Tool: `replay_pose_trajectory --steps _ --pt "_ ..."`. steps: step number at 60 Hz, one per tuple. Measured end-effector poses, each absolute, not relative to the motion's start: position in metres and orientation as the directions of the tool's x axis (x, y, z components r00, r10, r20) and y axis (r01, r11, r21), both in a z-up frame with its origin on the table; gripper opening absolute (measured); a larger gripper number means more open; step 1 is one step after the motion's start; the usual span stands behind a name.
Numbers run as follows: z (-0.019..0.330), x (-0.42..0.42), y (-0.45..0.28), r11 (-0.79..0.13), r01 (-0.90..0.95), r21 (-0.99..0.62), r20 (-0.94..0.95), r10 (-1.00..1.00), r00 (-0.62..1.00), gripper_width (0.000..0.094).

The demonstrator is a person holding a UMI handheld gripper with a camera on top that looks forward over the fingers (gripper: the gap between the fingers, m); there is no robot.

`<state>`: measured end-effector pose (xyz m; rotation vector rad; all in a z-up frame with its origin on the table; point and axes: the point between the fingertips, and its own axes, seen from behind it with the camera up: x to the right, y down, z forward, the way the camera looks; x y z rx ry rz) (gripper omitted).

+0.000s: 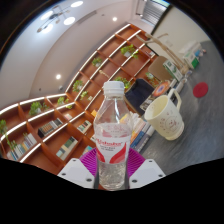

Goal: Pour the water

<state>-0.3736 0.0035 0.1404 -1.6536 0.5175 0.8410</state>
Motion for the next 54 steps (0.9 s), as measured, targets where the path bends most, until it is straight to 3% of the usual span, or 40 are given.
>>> replay_pose_trajectory --steps 13,33,43,54 --pt "0.185 -0.382 0.044 -0.259 -0.958 -0.125 -0.990 0.102 0.102 0.0375" --pt "0.227 -0.345 0.089 -0.221 -0.861 0.458 -0.863 0.124 -0.490 0.0373" --pt "0.221 -0.336 0.095 -0.209 -0.779 0.592 -0.780 0.095 -0.618 0.0373" --pt "0.220 -0.334 0.092 -0.212 -0.795 0.568 -0.799 0.089 -0.594 0.0375"
